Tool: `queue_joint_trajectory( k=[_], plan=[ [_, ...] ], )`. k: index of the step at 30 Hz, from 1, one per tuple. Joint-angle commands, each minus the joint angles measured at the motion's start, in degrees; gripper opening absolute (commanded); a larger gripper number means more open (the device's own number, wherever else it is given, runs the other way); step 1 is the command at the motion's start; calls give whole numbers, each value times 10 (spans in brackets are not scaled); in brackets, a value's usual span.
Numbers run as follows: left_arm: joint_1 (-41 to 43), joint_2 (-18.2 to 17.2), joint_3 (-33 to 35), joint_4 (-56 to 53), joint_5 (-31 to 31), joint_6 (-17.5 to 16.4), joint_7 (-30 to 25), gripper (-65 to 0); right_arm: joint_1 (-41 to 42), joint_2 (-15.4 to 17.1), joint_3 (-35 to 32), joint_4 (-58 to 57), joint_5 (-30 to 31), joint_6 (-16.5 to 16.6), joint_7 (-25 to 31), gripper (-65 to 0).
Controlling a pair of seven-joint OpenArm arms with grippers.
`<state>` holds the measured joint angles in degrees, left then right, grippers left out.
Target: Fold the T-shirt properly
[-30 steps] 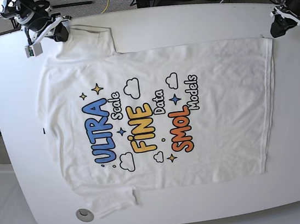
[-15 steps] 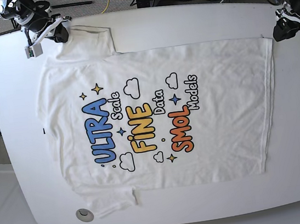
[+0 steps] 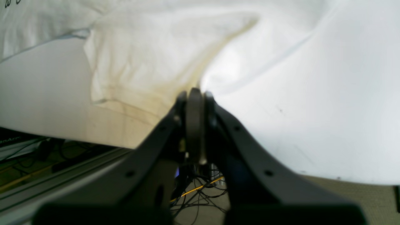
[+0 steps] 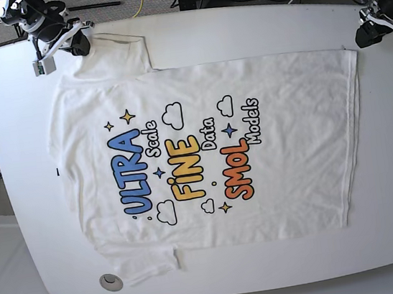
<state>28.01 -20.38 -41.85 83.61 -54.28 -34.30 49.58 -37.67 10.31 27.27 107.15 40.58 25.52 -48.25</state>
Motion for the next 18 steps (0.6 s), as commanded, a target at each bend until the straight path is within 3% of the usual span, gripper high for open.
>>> queue_joint_trajectory(
  k=[1, 11, 18],
  plan=[
    [0, -11, -2, 5, -13, -2, -7, -462, -4, 6, 4, 9, 10, 2, 8, -650],
    [-2, -2, -2, 19, -14, -4, 16, -537, -3, 5, 3, 9, 9, 2, 8, -650],
    [-15, -9, 35, 2, -8, -4, 12, -491, -3, 5, 2, 9, 8, 1, 6, -650]
  ],
)
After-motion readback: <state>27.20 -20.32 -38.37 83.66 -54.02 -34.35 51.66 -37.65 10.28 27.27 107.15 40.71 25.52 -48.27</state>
